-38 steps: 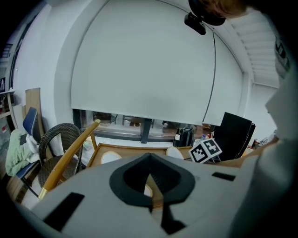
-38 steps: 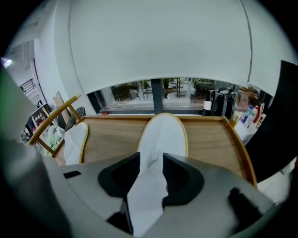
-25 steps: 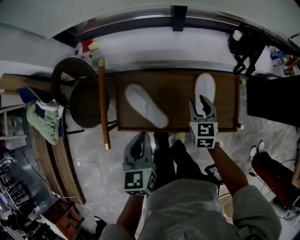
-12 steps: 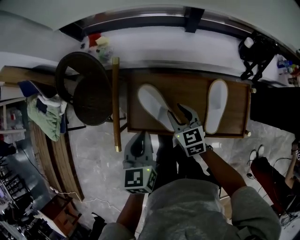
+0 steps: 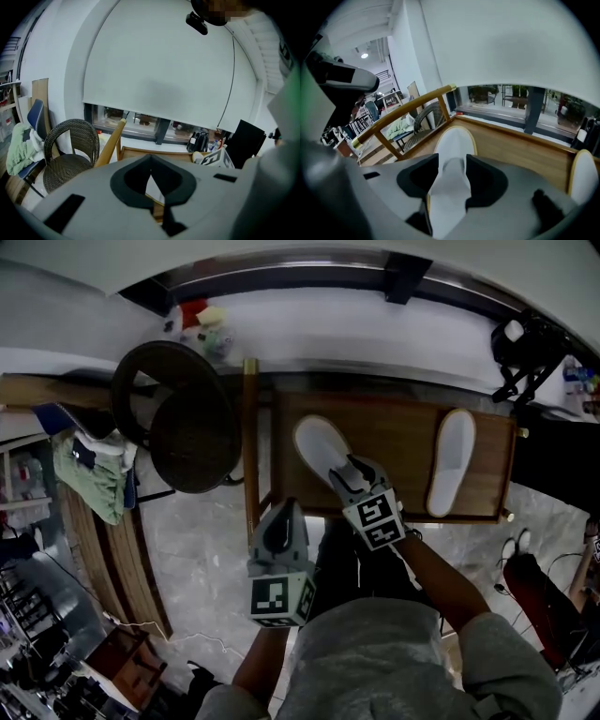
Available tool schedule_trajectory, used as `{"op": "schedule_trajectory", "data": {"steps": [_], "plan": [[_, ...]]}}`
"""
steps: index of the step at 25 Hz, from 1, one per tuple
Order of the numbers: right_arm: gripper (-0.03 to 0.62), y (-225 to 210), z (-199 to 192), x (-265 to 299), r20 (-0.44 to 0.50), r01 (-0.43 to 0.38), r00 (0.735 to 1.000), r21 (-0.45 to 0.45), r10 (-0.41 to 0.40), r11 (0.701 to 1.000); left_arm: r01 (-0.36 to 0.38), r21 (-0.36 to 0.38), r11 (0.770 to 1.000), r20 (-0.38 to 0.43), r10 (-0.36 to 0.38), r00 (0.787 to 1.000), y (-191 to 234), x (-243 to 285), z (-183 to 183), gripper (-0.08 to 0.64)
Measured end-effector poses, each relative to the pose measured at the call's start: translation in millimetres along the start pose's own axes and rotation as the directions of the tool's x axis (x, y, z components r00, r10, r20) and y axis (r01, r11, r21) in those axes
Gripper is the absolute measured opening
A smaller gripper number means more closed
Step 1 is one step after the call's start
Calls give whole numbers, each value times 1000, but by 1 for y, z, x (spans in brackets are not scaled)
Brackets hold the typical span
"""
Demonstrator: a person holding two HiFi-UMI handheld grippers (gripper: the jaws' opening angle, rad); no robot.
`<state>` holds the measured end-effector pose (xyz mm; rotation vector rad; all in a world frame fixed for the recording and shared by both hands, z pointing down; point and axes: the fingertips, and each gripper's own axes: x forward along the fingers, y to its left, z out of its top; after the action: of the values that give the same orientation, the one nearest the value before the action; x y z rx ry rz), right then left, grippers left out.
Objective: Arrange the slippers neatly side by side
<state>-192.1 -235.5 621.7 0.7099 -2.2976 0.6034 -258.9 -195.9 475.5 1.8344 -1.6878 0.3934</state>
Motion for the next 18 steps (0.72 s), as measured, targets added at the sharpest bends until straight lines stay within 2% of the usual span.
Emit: {"op": "schedule_trajectory", "data": {"steps": [6,10,11,13,18], "plan": [[169,-2,-13,15,-40,17,999,25,-16,1000,11,-3,1000,-18,-11,1000,9,11,2,14],[166,-3,-15,23,-56,50,997,-3,-50,999,23,-7,1000,-30,-23,999,14,16,0,14],[151,-5,-15,24,-56,61,997,-12,-61,998,27,-6,1000,-34,-27,999,14,17,0,14],[71,-8,-16,24,-63,83,994,-24,-84,996,33,-4,999,-38,-33,999,14,20,1,14],[38,-15,-20,24,-78,112,991,-16,-113,994,40,4,999,-36,-40,999,14,25,5,14]]}}
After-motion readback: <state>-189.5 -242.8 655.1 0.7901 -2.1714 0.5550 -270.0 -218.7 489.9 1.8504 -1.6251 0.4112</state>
